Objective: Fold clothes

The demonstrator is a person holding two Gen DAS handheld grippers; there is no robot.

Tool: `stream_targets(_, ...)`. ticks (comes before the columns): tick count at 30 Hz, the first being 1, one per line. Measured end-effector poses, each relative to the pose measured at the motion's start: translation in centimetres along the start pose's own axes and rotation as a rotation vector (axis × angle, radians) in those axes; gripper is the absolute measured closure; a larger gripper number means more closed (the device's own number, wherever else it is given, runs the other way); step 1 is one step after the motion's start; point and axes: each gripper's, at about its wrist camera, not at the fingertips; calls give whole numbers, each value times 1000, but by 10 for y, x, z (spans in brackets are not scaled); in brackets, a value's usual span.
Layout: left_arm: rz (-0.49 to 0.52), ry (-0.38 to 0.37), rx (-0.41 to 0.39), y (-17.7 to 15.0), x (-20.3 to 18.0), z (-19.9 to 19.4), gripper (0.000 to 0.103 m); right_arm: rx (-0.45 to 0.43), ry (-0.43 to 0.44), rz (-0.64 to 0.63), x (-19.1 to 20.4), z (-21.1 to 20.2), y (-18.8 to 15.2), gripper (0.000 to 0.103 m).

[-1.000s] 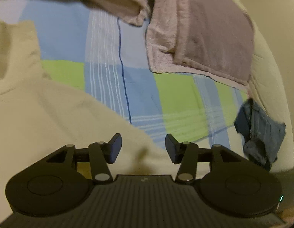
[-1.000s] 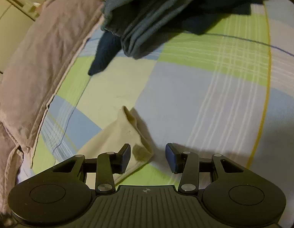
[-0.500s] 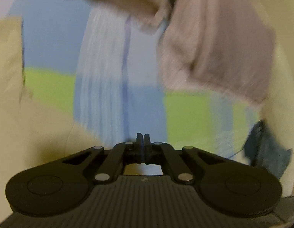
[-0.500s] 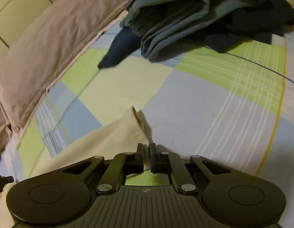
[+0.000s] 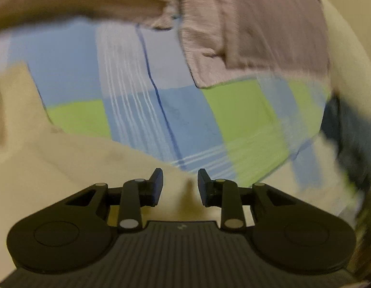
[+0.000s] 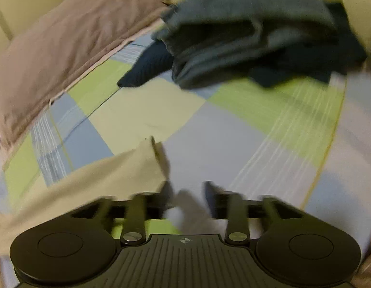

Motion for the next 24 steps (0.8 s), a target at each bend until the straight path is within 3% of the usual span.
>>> stream_targets(1, 72, 29, -21, -6, -2, -7, 78, -2, 15, -73, 8, -4, 4, 59)
stream_targets(3, 116, 33, -45, -21, 2, -20, 78, 0, 53, -213, 25, -10, 11, 59)
stream_targets(10, 10, 38, -127, -63, 43, -70, 80, 222, 495, -493, 129, 51, 32, 61)
stream_targets(13, -60, 40, -124, -87, 65, -89, 80, 299, 613, -567, 179, 84, 29, 70)
stream_targets(18, -153, 82, -102, -119, 95, -102, 80, 436, 751, -660, 258, 140, 14, 70)
stream_targets(24, -273, 87, -96, -135, 127, -103, 80, 654, 887, -658, 328, 208, 9, 70)
Point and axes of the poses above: each gripper's, at about its wrist camera, not at the fingertips, and z roughly the way its jaws point, x to its left, y to its top, and after that the axes turned 10 degrees about y, right-handed
